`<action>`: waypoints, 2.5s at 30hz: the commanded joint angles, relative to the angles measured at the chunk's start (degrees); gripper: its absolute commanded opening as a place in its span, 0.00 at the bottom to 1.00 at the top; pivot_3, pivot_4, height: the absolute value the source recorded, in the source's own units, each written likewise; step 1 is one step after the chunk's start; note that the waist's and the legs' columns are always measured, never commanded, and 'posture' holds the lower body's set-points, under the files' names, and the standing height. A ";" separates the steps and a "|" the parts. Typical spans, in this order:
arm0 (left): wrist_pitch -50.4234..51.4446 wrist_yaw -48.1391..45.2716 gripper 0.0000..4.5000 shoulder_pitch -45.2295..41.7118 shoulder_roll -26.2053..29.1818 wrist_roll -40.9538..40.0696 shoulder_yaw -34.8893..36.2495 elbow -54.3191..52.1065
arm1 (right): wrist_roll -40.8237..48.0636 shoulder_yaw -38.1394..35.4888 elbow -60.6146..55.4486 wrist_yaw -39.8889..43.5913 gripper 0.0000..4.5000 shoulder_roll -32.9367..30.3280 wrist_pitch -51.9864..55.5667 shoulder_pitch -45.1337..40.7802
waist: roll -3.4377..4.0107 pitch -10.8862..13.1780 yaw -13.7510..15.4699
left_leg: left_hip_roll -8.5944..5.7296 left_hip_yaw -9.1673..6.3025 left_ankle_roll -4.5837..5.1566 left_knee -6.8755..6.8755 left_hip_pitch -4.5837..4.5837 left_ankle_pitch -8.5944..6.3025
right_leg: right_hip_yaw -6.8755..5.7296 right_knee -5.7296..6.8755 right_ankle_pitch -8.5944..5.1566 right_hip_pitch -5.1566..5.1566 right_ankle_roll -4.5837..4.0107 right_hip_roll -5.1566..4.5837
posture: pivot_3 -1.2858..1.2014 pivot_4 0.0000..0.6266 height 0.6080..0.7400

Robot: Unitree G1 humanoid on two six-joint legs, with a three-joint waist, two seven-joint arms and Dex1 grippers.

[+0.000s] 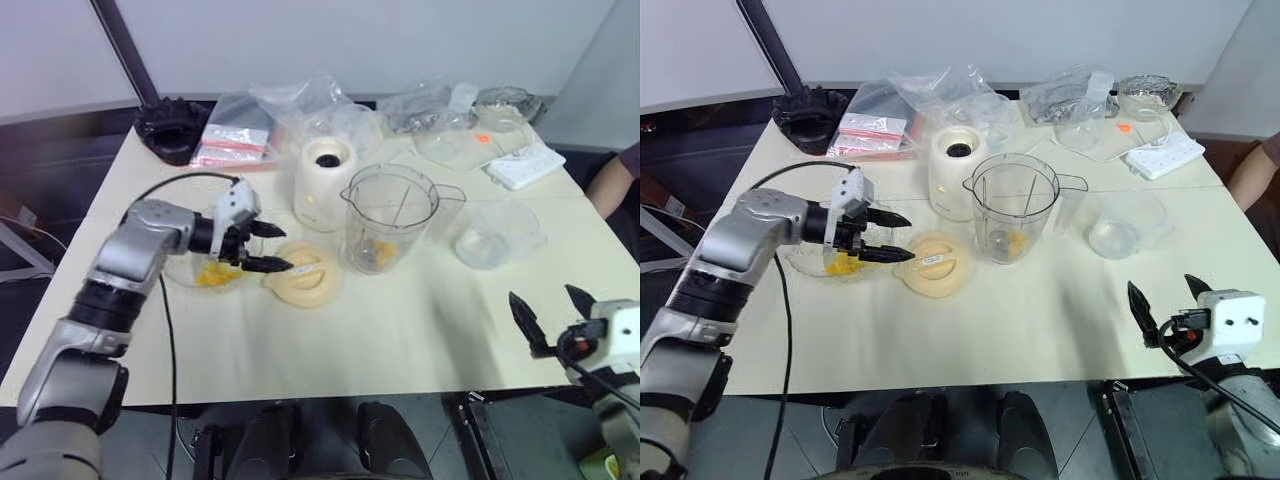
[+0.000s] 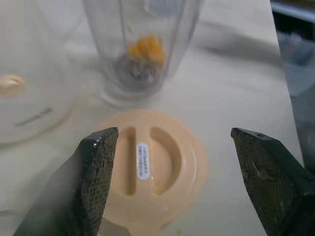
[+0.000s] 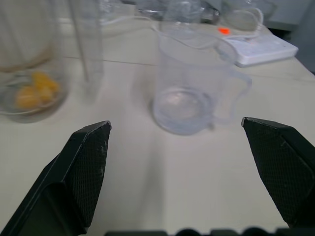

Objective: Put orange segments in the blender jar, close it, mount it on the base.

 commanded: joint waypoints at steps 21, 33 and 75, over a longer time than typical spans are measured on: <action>-18.99 2.09 0.85 -16.65 -20.19 23.64 -9.01 38.32 | 10.03 4.68 -12.09 2.39 0.99 -13.53 15.68 -13.90 | -0.44 0.08 0.25 | 0.00 -0.01 0.04 0.30 -0.15 -0.02 | -0.17 -0.28 0.03 0.16 0.02 -0.11 | 0.52 0.24 1.00; -18.05 2.72 0.05 -15.91 -21.42 27.22 -8.55 37.70 | 7.36 8.41 -10.83 0.93 1.00 -13.57 16.93 -18.21 | -0.48 0.04 0.23 | 0.00 -0.02 0.05 0.32 -0.08 -0.03 | -0.16 -0.26 0.04 0.23 0.03 -0.12 | 0.52 0.24 1.00; -24.12 0.06 0.05 -59.17 -30.94 20.10 0.22 60.15 | -10.89 17.59 4.22 -4.97 1.00 -2.95 6.88 -32.36 | -0.94 0.35 0.13 | -0.06 -0.02 0.12 0.41 -0.96 -0.05 | -0.19 0.27 0.05 -0.82 0.13 -0.06 | 0.52 0.24 1.00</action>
